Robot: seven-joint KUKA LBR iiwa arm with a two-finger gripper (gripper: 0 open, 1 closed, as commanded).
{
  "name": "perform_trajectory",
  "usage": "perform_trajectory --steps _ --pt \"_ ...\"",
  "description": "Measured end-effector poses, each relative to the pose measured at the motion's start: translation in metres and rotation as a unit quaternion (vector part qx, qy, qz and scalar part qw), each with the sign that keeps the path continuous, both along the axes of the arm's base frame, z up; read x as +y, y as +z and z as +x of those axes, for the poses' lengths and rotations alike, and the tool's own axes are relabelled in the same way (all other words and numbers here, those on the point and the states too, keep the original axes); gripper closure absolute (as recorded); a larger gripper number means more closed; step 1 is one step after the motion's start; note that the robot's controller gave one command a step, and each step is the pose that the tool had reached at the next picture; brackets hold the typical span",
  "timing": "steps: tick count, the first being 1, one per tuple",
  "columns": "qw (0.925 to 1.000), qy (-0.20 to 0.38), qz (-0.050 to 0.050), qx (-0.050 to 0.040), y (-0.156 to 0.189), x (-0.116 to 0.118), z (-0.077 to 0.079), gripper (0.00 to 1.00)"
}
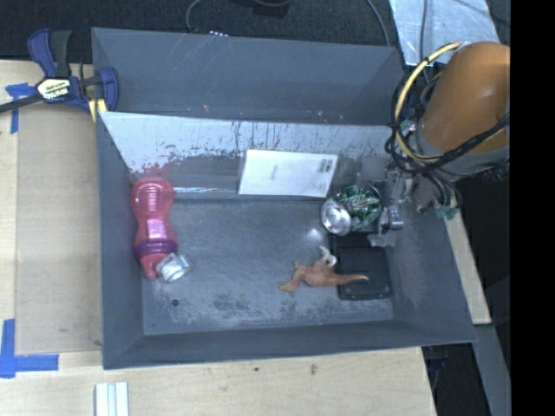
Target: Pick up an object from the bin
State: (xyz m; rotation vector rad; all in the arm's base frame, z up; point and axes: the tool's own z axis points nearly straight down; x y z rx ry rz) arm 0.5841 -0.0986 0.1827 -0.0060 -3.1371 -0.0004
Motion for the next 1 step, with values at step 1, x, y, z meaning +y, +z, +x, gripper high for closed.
perform_trajectory --steps 1 --pt "1.0000 0.001 -0.001 -0.0042 0.0050 0.0004 0.0016 0.00"
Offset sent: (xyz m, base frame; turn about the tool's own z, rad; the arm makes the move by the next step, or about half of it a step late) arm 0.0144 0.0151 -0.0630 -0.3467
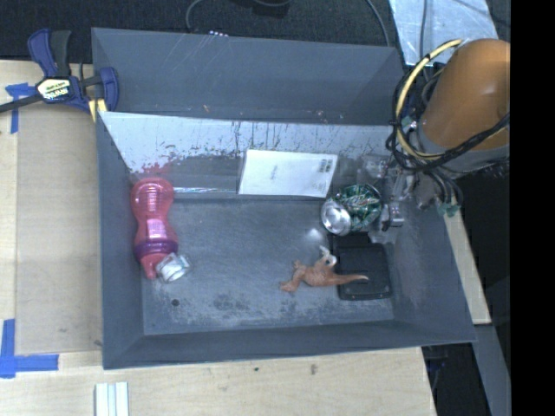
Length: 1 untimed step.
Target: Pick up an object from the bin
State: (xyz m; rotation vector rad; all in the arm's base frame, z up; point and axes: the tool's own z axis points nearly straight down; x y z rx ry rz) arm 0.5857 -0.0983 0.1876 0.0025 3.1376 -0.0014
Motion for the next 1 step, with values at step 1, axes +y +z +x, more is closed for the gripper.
perform_trajectory --steps 1 --pt "0.9982 0.060 -0.001 -0.0023 -0.0187 0.0043 0.0063 0.00"
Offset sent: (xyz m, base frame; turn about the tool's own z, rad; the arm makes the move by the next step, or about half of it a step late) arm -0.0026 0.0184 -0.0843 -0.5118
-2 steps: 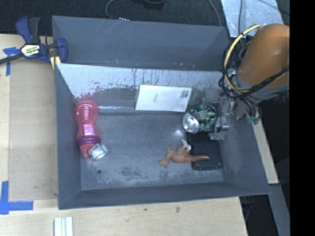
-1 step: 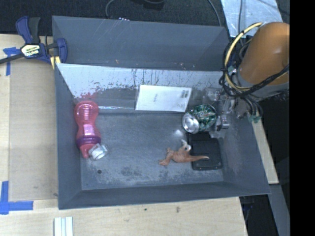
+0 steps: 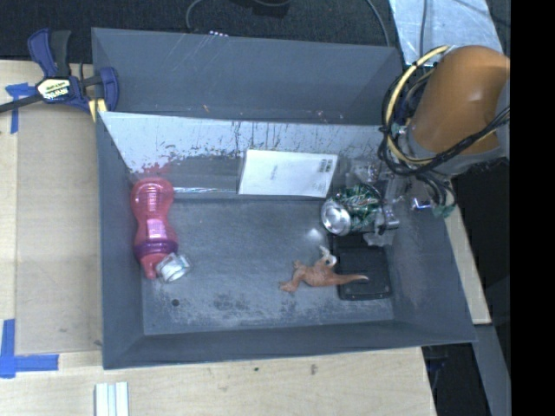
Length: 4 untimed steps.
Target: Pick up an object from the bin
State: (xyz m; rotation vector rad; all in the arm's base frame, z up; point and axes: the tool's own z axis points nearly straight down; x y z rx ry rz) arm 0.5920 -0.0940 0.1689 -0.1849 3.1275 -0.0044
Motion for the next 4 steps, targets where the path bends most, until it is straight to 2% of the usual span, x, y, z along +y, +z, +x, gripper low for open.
perform_trajectory --steps 1,2,3,4 --pt "0.9878 0.156 0.000 0.0006 -0.043 0.009 -0.004 0.00" --pt "0.9730 0.231 -0.002 -0.0006 -0.087 0.009 0.010 1.00" --pt "0.9730 0.231 -0.002 -0.0006 -0.087 0.009 0.010 1.00" --pt "0.8759 0.482 -0.008 -0.0030 -0.013 -0.059 0.003 0.00"
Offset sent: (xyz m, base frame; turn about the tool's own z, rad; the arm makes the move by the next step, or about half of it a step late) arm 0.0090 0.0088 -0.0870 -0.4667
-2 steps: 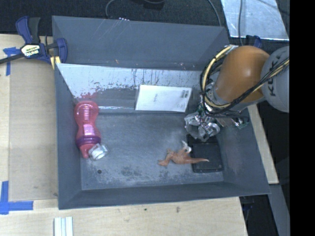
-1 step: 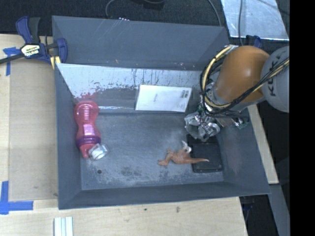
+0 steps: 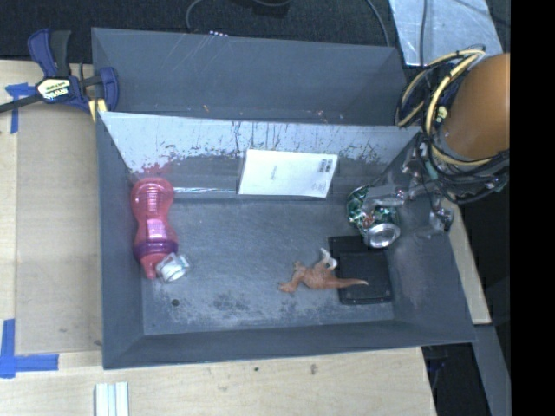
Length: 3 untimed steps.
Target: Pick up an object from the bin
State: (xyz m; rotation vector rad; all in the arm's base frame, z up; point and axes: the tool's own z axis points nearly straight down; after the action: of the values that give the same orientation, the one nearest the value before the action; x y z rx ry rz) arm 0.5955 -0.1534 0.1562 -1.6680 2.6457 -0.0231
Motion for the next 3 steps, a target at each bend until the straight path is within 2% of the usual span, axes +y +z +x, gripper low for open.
perform_trajectory --steps 1,3 --pt "1.0000 0.001 0.002 0.0022 -0.002 0.003 -0.001 0.00" --pt "0.9973 0.073 -0.001 0.0017 -0.014 0.019 0.005 0.00"
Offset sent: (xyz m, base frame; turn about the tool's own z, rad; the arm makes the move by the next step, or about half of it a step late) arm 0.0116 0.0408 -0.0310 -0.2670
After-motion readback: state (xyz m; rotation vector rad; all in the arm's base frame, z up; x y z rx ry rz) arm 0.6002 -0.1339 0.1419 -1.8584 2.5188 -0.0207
